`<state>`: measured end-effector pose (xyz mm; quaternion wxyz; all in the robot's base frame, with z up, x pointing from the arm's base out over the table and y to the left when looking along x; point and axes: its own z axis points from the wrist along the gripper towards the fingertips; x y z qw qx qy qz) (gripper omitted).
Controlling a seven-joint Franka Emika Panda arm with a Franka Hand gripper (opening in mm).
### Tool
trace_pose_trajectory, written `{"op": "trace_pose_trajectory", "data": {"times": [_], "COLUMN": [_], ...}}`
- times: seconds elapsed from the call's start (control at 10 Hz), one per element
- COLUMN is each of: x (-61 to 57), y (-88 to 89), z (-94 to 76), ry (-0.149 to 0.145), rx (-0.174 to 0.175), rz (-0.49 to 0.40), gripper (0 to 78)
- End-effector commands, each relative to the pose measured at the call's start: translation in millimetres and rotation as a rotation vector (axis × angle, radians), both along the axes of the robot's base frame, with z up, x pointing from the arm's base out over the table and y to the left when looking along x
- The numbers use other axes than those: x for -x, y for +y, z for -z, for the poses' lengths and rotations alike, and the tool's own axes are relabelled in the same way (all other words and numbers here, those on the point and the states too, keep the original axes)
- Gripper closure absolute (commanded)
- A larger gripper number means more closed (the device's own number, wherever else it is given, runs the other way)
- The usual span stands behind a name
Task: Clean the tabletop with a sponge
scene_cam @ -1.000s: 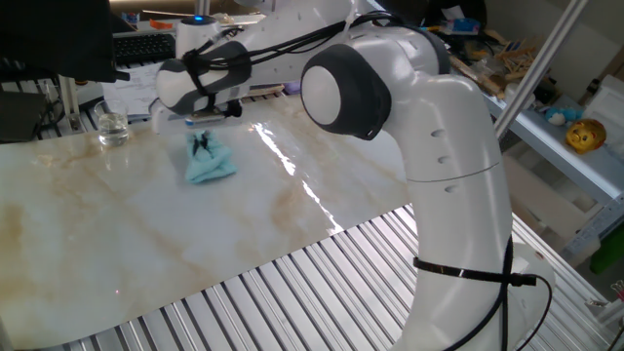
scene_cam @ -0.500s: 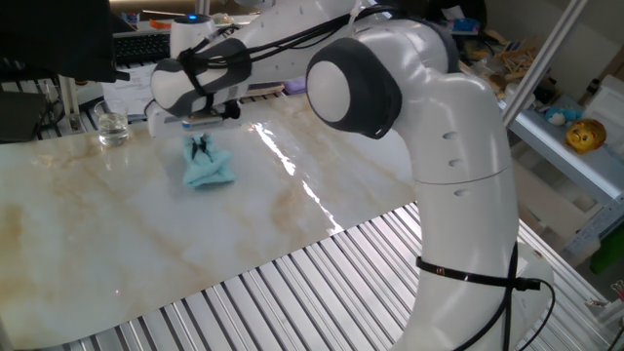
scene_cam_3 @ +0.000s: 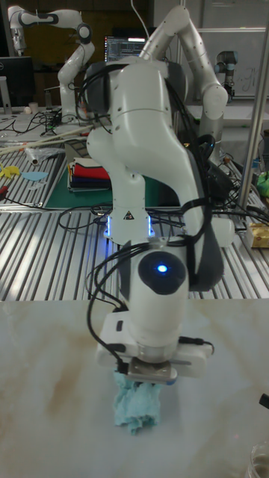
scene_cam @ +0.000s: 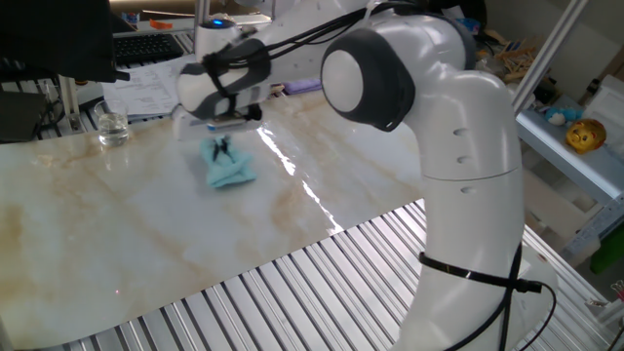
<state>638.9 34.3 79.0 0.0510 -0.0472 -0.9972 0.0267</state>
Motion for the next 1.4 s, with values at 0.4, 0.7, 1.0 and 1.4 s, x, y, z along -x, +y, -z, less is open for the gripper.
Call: {"op": "trace_pose_trajectory", "data": {"times": [0.4, 0.7, 1.0, 1.4], "x": [15.5, 25.2, 34.4, 34.7], "y": [-57.6, -74.3, -81.2, -74.1], "z": [2.1, -4.4, -9.5, -4.8], "ry": [-0.02, -0.014, -0.011, -0.023], "rx": [0.008, 0.015, 0.025, -0.007], "rz": [-0.073, -0.094, -0.081, -0.07], "gripper": [76.3, 76.3, 76.3, 76.3]}}
